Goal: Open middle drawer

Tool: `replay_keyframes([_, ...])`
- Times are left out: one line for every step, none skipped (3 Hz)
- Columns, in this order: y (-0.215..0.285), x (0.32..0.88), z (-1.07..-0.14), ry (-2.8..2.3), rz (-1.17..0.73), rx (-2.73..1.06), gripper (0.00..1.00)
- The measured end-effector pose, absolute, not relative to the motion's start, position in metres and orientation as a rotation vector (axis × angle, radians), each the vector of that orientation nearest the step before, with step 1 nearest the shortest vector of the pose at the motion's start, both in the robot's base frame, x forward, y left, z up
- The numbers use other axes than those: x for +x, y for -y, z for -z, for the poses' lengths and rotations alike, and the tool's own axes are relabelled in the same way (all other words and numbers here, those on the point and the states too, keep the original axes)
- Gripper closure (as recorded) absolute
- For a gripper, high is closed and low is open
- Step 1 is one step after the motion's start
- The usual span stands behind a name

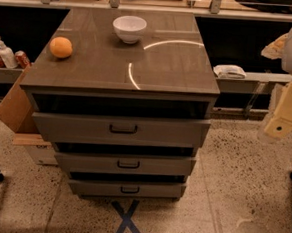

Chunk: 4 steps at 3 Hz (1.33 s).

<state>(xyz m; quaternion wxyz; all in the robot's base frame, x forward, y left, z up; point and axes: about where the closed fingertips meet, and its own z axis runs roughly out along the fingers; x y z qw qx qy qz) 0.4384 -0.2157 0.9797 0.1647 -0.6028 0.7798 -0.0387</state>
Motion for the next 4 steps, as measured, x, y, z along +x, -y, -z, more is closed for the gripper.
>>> replay_keyframes([0.216,0.438,-0.978,-2.220,0.111,-1.717,0.00])
replay_keyframes([0.215,0.433,-0.958,-2.195,0.120,-1.718,0.00])
replay_keyframes([0.211,0.422,-0.912,-2.151,0.033,-1.714,0.00])
replay_keyframes([0.199,0.410,-0.857,-2.088,-0.102,-1.668,0.00])
